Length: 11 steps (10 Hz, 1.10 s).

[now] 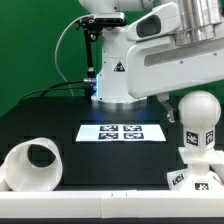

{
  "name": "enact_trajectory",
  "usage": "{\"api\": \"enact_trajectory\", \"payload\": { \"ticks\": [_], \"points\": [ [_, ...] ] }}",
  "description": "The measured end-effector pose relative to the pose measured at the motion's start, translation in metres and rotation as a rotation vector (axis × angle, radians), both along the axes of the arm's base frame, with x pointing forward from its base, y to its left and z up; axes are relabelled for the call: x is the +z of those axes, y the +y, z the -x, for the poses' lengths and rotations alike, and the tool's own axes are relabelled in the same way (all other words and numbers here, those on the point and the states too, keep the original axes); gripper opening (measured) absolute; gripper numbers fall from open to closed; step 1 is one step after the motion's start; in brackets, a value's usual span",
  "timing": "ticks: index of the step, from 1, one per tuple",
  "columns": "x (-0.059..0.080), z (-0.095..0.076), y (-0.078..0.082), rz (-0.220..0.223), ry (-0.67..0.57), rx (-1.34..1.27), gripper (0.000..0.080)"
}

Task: Assemble lamp

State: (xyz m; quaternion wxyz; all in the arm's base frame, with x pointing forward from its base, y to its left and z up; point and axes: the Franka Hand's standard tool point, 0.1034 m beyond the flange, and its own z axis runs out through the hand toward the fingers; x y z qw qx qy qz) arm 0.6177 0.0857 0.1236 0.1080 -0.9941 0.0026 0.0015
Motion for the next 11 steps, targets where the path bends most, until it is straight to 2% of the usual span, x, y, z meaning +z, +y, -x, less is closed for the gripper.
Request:
{"api": "enact_trajectory", "payload": {
  "ticks": [3,4,7,10,11],
  "points": [
    [-0.0063,0.0005,0.0027,-0.002,-0.001,0.007,0.0698],
    [-0.0066,0.0009,0.0032,-0.002,0.005,-0.014,0.0572],
    [-0.0065,0.0010,0.0044,-0.003,0.025,-0.102,0.0570],
    [-0.0068,0.0045,0.0064,-0.003,0.027,-0.445,0.0570],
    [-0.0073,0.0059,0.0097,-0.017,0.036,-0.586,0.0570]
  ]
}}
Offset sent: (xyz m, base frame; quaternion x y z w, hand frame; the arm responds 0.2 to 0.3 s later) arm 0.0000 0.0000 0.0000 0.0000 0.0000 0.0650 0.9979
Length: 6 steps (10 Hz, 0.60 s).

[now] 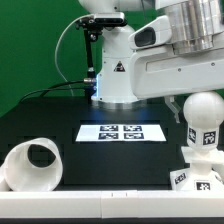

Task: Assemble lamp

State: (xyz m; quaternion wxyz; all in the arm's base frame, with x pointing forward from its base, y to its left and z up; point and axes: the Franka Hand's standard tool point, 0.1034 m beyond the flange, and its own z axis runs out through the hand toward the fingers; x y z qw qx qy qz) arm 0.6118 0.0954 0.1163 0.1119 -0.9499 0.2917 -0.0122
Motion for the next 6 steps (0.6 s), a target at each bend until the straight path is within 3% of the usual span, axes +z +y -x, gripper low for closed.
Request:
{"api": "enact_trajectory", "payload": {
  "ticks": [2,4,6],
  "points": [
    [-0.0001,0.0007,0.0019,-0.033,0.024,-0.271,0.0571],
    [0.0006,-0.0012,0.0042,-0.094,0.061,-0.484,0.0571],
    [0.0005,-0.0021,0.0037,-0.107,0.051,-0.504,0.0571]
  ]
}}
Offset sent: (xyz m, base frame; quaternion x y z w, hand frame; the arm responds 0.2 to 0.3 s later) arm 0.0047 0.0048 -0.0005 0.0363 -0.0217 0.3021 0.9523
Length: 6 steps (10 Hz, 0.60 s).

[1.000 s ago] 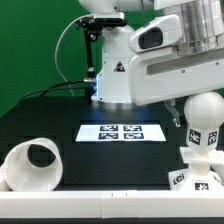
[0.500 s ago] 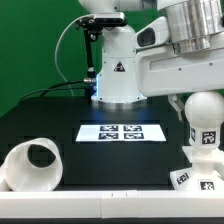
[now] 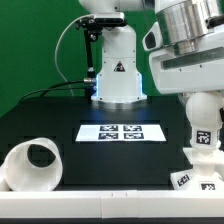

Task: Assemble lamp

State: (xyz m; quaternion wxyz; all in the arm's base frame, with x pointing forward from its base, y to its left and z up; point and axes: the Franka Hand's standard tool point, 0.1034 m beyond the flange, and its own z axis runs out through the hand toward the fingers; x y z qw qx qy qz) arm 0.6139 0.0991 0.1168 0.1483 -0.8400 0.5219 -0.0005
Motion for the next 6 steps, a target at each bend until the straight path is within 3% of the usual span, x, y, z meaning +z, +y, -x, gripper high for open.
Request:
{"api": "enact_trajectory", "payload": {
  "ticks": [1,2,3,5,6],
  "points": [
    [0.000,0.000,0.000,0.002,-0.004,0.017,0.0571],
    [0.000,0.000,0.000,0.003,-0.005,0.020,0.0666],
    [0.000,0.001,-0.001,0.016,-0.015,0.083,0.0689],
    [0.006,0.001,-0.011,0.096,-0.055,0.495,0.0698],
    [0.008,-0.002,-0.008,0.137,-0.071,0.672,0.0698]
  ]
}}
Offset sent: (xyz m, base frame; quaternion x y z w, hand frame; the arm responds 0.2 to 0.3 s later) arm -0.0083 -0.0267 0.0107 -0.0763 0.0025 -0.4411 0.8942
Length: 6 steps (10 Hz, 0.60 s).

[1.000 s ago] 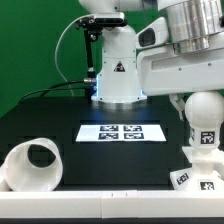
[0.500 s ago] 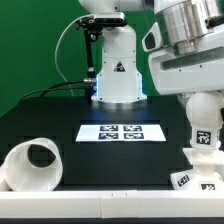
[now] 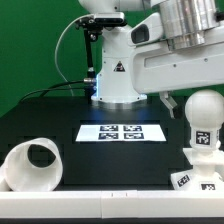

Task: Assemble lamp

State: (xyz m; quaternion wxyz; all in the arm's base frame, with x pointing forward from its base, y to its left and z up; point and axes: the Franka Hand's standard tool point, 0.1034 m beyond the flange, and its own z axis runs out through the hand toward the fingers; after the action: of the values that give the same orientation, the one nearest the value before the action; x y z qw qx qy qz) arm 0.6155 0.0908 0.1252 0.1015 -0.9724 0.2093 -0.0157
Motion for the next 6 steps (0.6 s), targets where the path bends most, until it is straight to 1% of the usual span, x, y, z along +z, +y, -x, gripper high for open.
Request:
{"api": "enact_trajectory", "payload": {
  "ticks": [2,4,6],
  "points": [
    [0.0000,-0.0009,0.0008,0.011,-0.028,0.107,0.0698],
    [-0.0003,-0.0011,-0.0012,0.032,-0.067,0.310,0.0698],
    [-0.0017,-0.0024,-0.0065,0.095,-0.116,0.621,0.0698]
  ]
}}
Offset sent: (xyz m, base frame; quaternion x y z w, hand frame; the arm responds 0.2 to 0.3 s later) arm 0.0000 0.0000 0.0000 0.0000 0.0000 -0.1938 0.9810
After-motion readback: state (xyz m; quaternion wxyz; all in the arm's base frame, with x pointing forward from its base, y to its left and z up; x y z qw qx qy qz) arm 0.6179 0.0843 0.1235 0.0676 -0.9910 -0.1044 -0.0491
